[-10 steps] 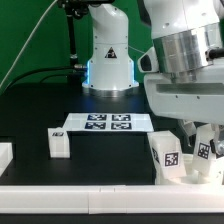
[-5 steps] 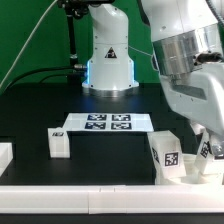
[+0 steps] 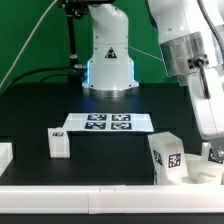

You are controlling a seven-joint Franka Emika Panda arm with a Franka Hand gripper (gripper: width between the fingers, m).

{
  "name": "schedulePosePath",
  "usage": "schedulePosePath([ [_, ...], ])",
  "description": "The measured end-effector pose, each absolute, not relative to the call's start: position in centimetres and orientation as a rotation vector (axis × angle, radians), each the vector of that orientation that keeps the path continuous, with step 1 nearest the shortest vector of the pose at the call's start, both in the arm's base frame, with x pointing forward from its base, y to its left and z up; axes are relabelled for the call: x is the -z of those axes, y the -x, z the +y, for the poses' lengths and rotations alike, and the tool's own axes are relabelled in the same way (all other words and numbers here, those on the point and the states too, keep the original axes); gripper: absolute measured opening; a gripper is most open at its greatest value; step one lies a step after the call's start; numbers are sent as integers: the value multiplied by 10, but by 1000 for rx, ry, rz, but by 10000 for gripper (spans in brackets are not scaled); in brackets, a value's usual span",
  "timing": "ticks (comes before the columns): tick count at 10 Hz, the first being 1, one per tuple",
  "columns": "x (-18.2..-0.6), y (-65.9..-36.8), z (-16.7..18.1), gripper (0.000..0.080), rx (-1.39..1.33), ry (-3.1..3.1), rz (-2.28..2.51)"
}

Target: Assemble stool

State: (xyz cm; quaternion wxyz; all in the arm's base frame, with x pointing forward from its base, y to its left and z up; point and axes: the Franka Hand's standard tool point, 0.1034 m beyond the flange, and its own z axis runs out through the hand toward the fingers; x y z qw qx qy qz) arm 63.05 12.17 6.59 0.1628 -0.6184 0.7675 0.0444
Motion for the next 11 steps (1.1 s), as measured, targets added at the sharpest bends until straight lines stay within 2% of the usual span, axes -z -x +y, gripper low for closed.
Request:
schedulePosePath([
  [2, -67, -630, 122, 644, -117, 1842, 2123],
  [5, -91, -634, 130, 649, -191, 2231, 1695],
  [6, -95, -635, 133, 649, -193, 2316, 1576],
  [10, -92, -635, 132, 649, -130, 2487, 1277],
  [11, -96, -631, 135, 649, -129, 2625, 1081],
])
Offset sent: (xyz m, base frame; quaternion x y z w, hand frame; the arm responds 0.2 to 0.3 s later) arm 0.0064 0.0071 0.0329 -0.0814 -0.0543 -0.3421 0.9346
